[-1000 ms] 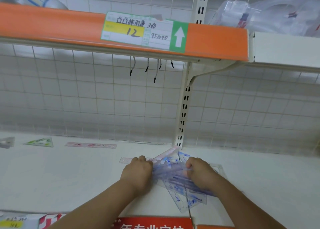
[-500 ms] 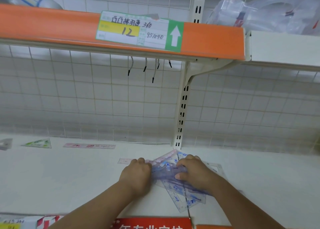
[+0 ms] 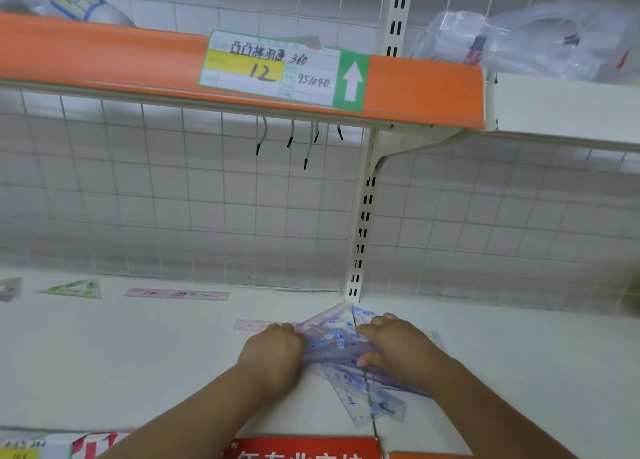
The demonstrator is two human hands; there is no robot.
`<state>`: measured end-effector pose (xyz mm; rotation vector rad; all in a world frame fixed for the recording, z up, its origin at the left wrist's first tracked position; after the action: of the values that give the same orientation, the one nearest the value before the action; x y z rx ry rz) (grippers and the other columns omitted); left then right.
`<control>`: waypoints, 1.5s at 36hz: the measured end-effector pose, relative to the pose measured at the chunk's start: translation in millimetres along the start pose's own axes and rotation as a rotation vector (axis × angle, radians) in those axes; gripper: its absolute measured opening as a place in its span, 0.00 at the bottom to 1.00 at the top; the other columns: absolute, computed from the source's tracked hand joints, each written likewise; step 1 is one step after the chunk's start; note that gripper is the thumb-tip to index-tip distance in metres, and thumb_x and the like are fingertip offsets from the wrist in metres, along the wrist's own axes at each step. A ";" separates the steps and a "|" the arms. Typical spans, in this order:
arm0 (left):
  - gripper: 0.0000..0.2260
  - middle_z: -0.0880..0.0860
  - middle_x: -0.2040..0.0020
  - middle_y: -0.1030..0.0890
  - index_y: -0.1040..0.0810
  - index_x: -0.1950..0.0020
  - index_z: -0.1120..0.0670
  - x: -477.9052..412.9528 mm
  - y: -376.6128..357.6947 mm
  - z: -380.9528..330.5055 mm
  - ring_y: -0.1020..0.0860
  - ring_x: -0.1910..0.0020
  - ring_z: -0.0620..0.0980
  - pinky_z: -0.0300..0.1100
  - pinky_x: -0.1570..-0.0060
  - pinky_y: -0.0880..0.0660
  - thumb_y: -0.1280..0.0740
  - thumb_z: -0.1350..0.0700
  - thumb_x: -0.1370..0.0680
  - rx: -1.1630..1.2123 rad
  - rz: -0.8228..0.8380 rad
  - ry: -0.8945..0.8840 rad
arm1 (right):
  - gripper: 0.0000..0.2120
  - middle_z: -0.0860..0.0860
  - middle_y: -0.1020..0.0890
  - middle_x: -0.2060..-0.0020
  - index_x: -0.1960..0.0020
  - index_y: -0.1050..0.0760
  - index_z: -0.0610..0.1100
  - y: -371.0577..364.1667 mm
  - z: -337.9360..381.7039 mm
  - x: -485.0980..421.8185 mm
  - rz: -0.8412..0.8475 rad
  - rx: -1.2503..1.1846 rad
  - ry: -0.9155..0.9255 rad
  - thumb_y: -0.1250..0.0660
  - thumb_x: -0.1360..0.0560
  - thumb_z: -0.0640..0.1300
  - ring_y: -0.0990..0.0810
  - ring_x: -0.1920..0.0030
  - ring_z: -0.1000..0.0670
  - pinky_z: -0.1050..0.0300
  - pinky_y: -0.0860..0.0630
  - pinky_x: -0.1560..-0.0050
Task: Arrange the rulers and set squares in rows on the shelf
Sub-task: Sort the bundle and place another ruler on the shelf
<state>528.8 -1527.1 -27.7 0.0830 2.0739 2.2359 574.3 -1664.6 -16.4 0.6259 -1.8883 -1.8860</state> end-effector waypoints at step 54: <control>0.18 0.56 0.39 0.30 0.33 0.34 0.57 7.4 18.8 19.2 0.28 0.41 0.56 0.46 0.51 0.29 0.42 0.67 0.24 -0.116 -0.073 0.020 | 0.16 0.51 0.26 0.41 0.33 0.30 0.52 18.5 -42.6 32.9 -0.190 0.004 -0.280 0.42 0.20 0.52 0.29 0.38 0.48 0.55 0.35 0.40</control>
<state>522.8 -1508.7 -7.6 -0.0229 1.9190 2.3164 571.0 -1718.5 1.4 0.5847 -2.0658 -2.1888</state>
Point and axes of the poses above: each hand's wrist, its own x-axis away from the middle knuckle, its own y-axis out of the back of the hand, z = x × y, the point moved 10 cm from there along -x, towards the middle knuckle
